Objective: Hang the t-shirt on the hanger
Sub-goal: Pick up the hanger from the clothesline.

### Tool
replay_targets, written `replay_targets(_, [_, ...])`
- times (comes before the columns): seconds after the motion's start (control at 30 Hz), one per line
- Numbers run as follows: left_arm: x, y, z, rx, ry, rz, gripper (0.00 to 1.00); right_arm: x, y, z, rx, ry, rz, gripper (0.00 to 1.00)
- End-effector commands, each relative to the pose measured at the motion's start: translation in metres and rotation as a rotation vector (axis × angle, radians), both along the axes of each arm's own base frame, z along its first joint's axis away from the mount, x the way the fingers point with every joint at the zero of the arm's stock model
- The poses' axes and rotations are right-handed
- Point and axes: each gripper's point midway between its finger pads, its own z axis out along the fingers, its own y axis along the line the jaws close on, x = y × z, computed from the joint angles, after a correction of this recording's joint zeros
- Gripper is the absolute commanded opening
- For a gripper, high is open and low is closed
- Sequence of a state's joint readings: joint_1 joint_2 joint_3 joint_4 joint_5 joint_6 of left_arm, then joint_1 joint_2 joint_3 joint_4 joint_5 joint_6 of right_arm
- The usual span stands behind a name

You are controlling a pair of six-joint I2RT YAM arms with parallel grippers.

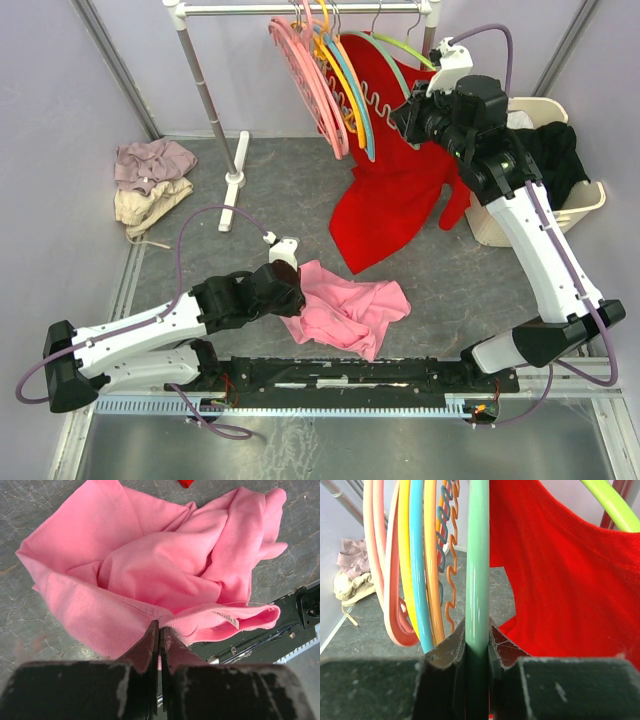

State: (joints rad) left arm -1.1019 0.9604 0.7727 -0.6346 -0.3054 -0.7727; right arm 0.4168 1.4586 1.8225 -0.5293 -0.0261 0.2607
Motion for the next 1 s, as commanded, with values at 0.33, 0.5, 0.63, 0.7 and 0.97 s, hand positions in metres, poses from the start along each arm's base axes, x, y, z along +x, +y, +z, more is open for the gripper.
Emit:
replay_targets(0.33, [0.004,-0.005,0.021,-0.073,-0.016,0.048,0.03,0.003,0.014,0.065,0.114,-0.187,0.069,0.01])
replay_targets(0.5, [0.004,-0.005,0.022,-0.068,-0.017,0.047,0.03,0.015,0.023,0.054,0.107,-0.145,0.084,0.01])
replay_targets(0.63, [0.004,-0.004,0.024,-0.067,-0.021,0.048,0.03,0.015,0.027,0.053,0.124,-0.151,0.103,0.01])
replay_targets(0.7, [0.004,-0.004,0.024,-0.066,-0.021,0.048,0.03,0.014,0.027,0.054,0.128,-0.154,0.105,0.01])
replay_targets(0.97, [0.003,-0.002,0.024,-0.074,-0.019,0.051,0.03,0.004,0.008,0.072,0.085,-0.195,0.041,0.02])
